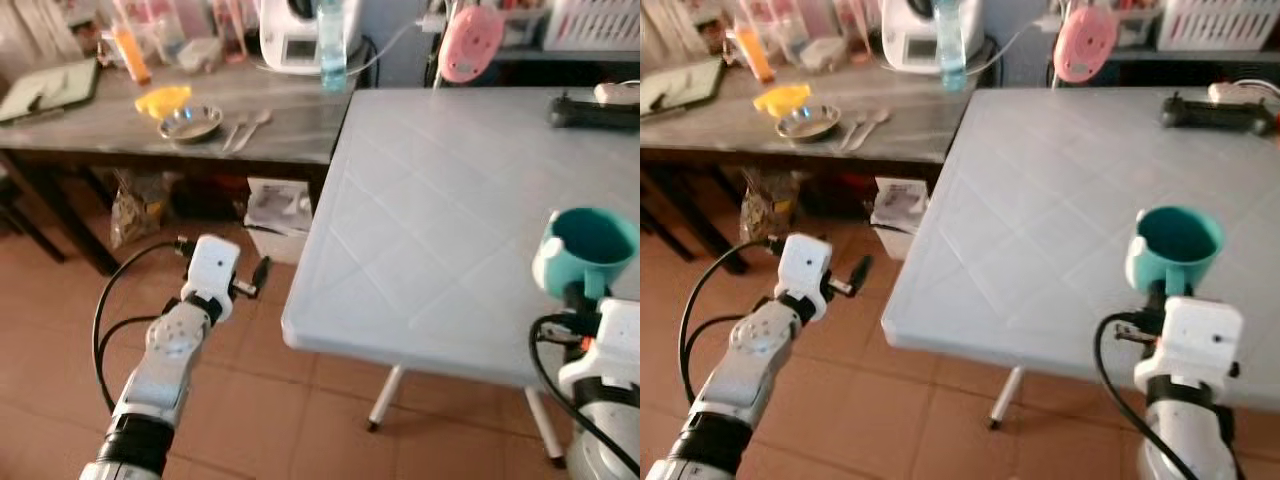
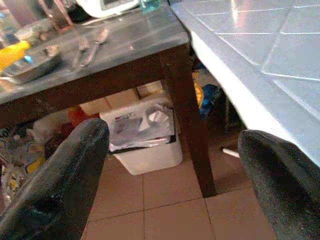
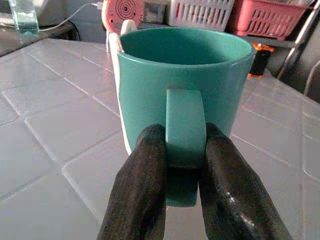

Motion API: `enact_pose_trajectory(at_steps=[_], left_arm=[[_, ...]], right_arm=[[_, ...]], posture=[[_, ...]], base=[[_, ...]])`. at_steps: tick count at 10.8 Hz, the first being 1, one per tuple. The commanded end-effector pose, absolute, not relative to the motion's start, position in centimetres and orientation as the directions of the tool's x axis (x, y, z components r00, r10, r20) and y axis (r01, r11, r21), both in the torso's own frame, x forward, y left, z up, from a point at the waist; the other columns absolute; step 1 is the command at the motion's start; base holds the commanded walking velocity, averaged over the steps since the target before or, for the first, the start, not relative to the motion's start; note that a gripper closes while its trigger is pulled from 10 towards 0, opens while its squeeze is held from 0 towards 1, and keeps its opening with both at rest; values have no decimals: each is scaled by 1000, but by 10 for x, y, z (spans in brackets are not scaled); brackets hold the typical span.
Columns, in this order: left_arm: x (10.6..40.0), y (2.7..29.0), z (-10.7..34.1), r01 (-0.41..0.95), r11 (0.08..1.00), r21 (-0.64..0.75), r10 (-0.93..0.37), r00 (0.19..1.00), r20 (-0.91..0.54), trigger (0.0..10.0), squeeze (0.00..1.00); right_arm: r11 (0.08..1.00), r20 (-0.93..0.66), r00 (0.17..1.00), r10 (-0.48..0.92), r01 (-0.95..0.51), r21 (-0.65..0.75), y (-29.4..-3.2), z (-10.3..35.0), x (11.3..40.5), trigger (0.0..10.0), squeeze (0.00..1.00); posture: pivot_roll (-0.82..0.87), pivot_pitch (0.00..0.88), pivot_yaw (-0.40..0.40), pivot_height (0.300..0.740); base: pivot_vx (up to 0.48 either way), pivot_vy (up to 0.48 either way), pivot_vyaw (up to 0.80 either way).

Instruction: Setting the table

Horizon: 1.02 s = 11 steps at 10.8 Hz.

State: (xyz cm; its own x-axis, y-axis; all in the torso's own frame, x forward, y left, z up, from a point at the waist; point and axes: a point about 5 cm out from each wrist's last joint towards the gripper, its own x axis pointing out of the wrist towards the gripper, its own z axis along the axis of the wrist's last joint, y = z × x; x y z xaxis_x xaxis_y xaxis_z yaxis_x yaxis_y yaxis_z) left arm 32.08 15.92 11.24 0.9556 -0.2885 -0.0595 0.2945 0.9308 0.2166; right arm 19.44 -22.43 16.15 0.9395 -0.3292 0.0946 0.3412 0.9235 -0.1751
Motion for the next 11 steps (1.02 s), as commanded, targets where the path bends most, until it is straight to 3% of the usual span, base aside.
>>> enact_pose_trajectory(at_steps=[1,11], left_arm=[[319,170,110,275,932,235,-264,962,-76,10000,0],[320,168,108,285,928,238,-274,958,-81,10000,0]], right_arm=[[933,109,946,-304,319,-164,-219,165,195,10000,0],[931,113,945,-307,323,-167,-220,166,195,10000,0]], posture=[[-69,100,96,740],[-75,105,98,740]], base=[[0,439,0],[0,470,0]])
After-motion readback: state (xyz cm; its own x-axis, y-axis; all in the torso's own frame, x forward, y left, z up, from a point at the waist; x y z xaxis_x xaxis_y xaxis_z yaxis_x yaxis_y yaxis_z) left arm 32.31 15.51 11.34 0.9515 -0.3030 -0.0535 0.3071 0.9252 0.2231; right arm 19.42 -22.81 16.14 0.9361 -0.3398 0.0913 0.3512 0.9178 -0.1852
